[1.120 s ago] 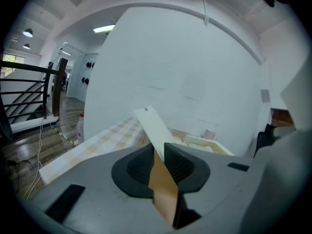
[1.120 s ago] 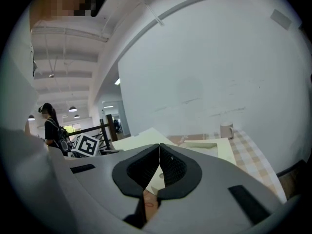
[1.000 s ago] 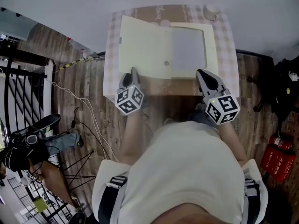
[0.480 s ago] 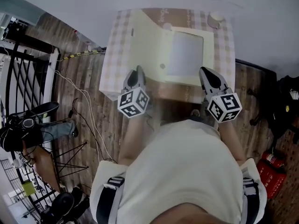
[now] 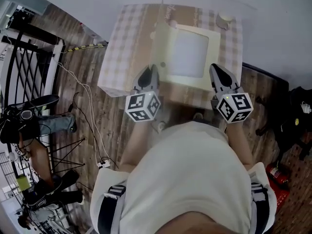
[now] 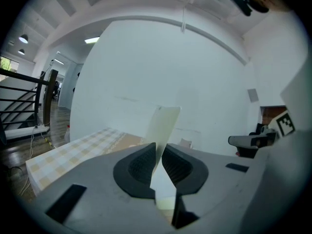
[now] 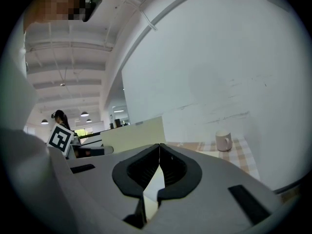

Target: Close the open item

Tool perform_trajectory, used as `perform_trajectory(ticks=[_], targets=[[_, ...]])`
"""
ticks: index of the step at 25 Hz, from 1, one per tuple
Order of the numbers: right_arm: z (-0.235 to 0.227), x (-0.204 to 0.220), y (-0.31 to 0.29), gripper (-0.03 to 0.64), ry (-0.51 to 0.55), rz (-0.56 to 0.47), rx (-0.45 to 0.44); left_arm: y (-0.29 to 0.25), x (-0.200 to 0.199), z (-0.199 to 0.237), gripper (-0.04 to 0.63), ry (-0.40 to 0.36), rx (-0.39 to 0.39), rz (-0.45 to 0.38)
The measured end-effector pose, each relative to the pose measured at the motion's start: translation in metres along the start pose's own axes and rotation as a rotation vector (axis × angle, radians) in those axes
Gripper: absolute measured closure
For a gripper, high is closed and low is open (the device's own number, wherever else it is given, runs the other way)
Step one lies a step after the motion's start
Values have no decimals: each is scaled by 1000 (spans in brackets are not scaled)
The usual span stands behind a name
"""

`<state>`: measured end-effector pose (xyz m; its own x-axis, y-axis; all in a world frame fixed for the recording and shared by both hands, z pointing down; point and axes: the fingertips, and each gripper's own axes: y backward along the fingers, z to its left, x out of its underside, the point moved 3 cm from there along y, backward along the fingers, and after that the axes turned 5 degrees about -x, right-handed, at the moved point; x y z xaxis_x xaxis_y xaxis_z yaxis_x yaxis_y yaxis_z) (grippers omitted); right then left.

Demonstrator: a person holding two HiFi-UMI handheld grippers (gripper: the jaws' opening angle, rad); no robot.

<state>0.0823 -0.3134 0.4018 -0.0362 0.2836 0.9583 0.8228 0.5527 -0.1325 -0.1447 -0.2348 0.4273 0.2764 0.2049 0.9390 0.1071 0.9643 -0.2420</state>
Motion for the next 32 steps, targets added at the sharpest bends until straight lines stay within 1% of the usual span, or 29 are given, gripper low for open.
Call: perform_trajectory(ticks=[4, 7, 14, 21, 25, 32], targets=[[-18, -5, 9, 615, 10, 2, -2, 1, 11, -34, 557, -35, 61, 15], [-31, -9, 14, 615, 21, 6, -7, -1, 21, -57, 548, -58, 93, 31], [-62, -18, 23, 617, 54, 19, -22, -7, 43, -94, 540, -64, 113, 61], [-89, -22, 15, 615, 76, 34, -51, -13, 68, -119, 538, -106, 123, 119], [-96, -23, 5, 615, 81, 35, -64, -15, 81, -127, 538, -135, 145, 159], [-103, -14, -20, 615, 100, 81, -87, -23, 105, -141, 535, -225, 173, 224]])
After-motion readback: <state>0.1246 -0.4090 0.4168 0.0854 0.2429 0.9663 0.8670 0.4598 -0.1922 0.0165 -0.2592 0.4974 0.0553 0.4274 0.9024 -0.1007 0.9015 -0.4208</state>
